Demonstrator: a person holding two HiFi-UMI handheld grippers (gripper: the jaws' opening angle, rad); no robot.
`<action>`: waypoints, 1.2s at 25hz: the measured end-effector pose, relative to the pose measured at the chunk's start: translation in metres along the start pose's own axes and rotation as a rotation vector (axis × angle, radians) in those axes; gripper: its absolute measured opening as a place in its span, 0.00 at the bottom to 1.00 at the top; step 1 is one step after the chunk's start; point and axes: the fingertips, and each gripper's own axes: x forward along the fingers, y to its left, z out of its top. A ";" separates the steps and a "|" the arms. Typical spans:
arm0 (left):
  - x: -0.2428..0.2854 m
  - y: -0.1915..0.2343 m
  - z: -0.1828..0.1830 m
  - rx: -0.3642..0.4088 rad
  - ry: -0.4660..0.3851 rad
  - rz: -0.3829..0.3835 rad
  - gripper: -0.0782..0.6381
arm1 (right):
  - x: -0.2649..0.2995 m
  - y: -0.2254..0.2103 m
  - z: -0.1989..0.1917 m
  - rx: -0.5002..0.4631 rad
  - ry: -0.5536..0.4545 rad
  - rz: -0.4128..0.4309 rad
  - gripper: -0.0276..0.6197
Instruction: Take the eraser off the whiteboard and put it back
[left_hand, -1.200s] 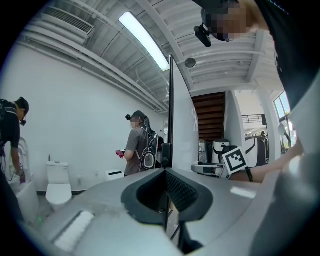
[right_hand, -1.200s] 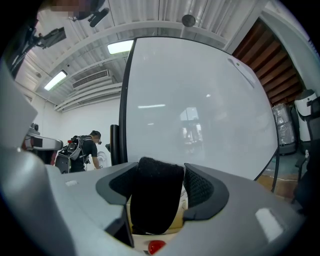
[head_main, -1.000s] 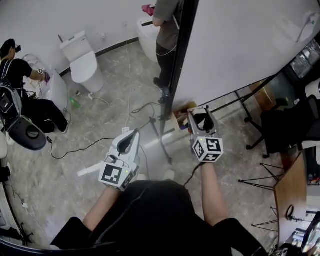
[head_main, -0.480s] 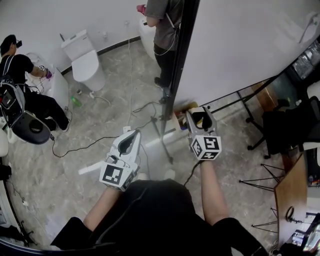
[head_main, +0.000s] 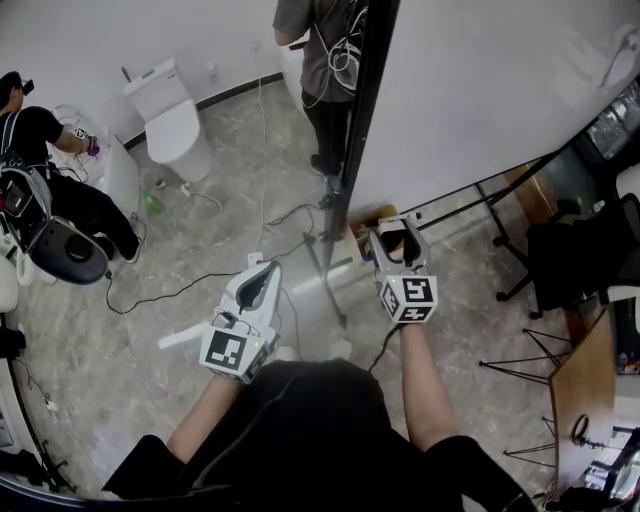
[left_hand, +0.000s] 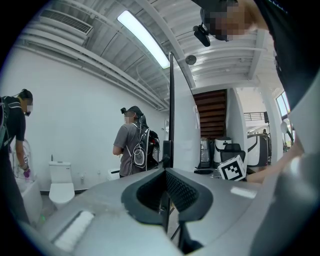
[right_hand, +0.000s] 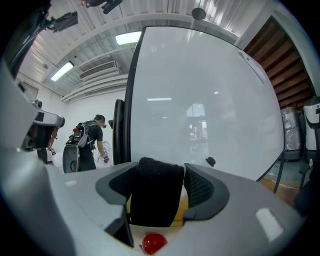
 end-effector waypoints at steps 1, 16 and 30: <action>0.000 0.000 0.000 -0.001 0.000 0.000 0.12 | 0.000 0.001 -0.001 -0.002 0.003 0.001 0.50; 0.000 -0.003 0.000 -0.005 -0.001 -0.017 0.12 | -0.008 -0.005 -0.012 0.017 0.039 -0.033 0.51; -0.003 -0.004 -0.001 -0.005 -0.007 -0.045 0.12 | -0.021 -0.019 -0.024 0.061 0.069 -0.092 0.54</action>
